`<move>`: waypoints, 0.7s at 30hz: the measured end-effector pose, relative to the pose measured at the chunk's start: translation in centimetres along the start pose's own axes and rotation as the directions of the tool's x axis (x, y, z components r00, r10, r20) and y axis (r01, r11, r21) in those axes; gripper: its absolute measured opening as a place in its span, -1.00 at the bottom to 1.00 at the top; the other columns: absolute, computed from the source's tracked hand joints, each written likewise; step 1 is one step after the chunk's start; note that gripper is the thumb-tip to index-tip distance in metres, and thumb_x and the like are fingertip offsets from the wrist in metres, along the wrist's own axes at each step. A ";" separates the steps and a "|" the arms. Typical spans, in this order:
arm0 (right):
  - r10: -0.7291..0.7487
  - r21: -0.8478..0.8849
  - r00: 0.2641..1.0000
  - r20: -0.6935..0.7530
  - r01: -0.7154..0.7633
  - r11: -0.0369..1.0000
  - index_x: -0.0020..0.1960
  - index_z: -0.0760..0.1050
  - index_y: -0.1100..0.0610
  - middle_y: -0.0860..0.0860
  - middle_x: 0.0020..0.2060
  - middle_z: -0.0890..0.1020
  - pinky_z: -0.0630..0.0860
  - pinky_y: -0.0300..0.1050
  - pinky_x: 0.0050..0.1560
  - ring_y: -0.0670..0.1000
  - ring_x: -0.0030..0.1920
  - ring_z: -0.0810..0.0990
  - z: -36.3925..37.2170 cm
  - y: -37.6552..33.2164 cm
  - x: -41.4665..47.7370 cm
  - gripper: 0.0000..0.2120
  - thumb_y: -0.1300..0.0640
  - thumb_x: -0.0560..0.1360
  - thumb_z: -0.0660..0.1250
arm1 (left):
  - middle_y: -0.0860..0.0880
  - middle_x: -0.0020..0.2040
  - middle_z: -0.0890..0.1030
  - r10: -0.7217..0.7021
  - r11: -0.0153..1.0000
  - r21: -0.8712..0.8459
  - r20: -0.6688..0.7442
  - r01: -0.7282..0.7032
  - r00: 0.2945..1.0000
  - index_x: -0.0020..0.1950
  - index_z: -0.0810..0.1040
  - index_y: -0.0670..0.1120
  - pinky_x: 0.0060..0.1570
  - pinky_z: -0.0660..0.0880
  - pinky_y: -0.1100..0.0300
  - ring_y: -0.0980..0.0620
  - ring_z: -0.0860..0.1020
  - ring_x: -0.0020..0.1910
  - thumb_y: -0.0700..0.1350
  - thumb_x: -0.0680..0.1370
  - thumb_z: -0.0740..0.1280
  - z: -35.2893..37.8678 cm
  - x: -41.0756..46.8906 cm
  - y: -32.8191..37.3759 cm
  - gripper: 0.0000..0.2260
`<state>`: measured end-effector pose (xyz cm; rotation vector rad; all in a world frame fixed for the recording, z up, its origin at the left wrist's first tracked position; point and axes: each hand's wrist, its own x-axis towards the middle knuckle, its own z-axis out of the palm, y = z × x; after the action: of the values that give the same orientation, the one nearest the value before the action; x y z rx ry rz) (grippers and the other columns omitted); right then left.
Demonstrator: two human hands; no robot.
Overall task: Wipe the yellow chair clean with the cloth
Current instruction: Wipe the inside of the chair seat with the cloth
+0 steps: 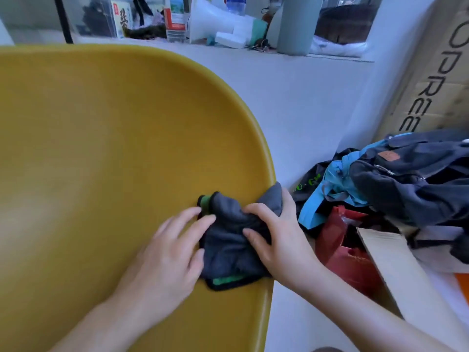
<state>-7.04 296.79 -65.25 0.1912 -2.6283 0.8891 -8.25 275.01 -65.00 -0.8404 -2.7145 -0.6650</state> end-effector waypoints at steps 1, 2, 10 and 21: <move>0.000 0.130 1.000 0.016 -0.003 0.991 0.25 0.36 -0.12 0.08 0.26 0.33 0.38 -0.24 0.25 -0.04 0.20 0.42 -0.4 0.2 -0.2 -0.52 0.14 0.42 0.44 | 0.05 0.38 0.40 0.125 0.992 0.013 -0.065 -0.125 0.990 0.36 0.34 0.13 0.22 0.47 0.04 -0.02 0.43 0.30 0.00 0.49 0.17 -0.3 2.5 1.2 -0.58; 0.029 0.318 0.998 0.057 -0.045 0.947 0.28 0.30 -0.11 0.07 0.20 0.40 0.40 -0.26 0.23 -0.10 0.17 0.45 -1.2 0.6 0.2 -0.41 0.21 0.38 0.47 | 0.02 0.37 0.42 0.259 0.966 0.041 -0.079 -0.256 0.963 0.34 0.39 0.05 0.21 0.48 0.02 -0.02 0.42 0.31 -0.04 0.50 0.20 -0.2 4.6 2.6 -0.60; 0.573 0.882 0.788 0.227 -0.416 0.222 0.23 0.46 0.06 0.09 0.14 0.63 0.57 0.02 0.03 0.09 0.07 0.66 -6.1 4.9 1.9 -0.39 0.57 0.40 -0.01 | 0.00 0.16 0.53 0.586 0.752 0.255 0.160 -0.607 0.794 0.01 0.57 0.08 0.29 0.29 -0.17 -0.07 0.41 0.30 0.12 0.55 0.18 5.0 9.6 6.0 -0.77; 0.460 0.573 0.865 0.201 -0.485 0.661 0.14 0.39 -0.25 -0.10 -0.11 0.61 0.56 -0.05 -0.07 -0.17 -0.13 0.59 -0.8 1.7 1.2 -0.67 -0.03 0.46 0.42 | -0.06 -0.07 0.54 0.195 0.885 0.465 -0.323 -0.025 0.926 -0.27 0.62 -0.07 -0.14 0.15 0.07 -0.10 0.33 0.01 0.15 0.52 0.17 0.4 26.5 3.8 -0.61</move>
<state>-8.30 298.64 -65.18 -0.3555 -2.3476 1.9254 -27.55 290.65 -55.08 -0.6684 -2.3178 -0.1208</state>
